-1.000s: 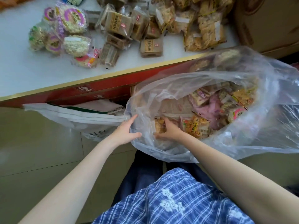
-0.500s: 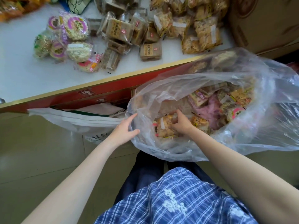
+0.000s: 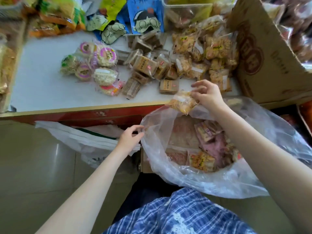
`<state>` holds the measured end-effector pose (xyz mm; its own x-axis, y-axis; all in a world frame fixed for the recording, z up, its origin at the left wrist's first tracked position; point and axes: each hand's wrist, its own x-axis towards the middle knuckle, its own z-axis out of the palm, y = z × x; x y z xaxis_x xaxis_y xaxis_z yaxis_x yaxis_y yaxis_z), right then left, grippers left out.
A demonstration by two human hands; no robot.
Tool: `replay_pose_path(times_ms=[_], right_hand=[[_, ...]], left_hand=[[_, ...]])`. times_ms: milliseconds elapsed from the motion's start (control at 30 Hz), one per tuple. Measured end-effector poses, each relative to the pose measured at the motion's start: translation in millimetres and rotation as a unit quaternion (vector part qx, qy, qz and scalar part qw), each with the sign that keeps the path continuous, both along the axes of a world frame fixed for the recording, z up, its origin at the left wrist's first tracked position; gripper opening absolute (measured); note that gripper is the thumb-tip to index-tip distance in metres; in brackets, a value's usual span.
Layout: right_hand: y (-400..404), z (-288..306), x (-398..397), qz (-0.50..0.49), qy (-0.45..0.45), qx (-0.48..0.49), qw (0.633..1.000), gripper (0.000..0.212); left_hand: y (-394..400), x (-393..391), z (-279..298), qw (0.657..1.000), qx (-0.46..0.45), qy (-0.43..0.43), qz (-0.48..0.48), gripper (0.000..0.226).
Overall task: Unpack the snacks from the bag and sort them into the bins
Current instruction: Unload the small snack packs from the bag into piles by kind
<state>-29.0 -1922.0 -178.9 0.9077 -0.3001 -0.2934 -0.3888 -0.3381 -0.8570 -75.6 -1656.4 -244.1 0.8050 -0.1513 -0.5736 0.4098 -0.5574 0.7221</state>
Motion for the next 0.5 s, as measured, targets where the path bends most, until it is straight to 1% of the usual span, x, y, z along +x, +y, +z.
replay_pose_path(times_ms=[67, 133, 200, 233, 267, 300, 367, 400, 500], right_hand=[[-8.3, 16.4, 29.1, -0.058, -0.041, 0.009, 0.997, 0.018], [-24.4, 37.9, 63.1, -0.134, -0.105, 0.007, 0.985, 0.017], [-45.4, 60.4, 98.7, -0.201, -0.16, -0.04, 0.966, 0.014], [-57.2, 69.4, 114.7, -0.228, -0.171, -0.071, 0.956, 0.012], [-69.3, 75.6, 128.7, -0.245, -0.169, -0.097, 0.95, 0.011], [-80.9, 78.6, 140.1, -0.252, -0.156, -0.119, 0.948, 0.014], [-101.2, 75.6, 153.3, -0.233, -0.095, -0.17, 0.953, 0.026], [-108.3, 70.9, 155.0, -0.203, -0.06, -0.2, 0.957, 0.032], [-113.9, 57.9, 144.8, -0.045, 0.007, -0.266, 0.963, 0.046]], left_hand=[[-4.1, 5.0, 2.6, 1.0, 0.007, -0.003, -0.013, 0.025], [-9.3, 8.0, 6.7, 0.999, 0.004, 0.0, -0.033, 0.034], [-13.9, 11.0, 10.6, 0.998, 0.006, -0.005, -0.056, 0.039], [-15.5, 13.1, 12.2, 0.998, 0.009, -0.009, -0.066, 0.04], [-17.2, 15.9, 13.4, 0.997, 0.015, -0.013, -0.075, 0.042], [-18.6, 18.8, 14.4, 0.996, 0.021, -0.016, -0.082, 0.042], [-21.3, 23.9, 15.1, 0.995, 0.03, -0.024, -0.089, 0.043], [-22.5, 25.7, 15.3, 0.995, 0.031, -0.029, -0.09, 0.044], [-24.6, 29.8, 15.9, 0.994, 0.033, -0.042, -0.1, 0.046]])
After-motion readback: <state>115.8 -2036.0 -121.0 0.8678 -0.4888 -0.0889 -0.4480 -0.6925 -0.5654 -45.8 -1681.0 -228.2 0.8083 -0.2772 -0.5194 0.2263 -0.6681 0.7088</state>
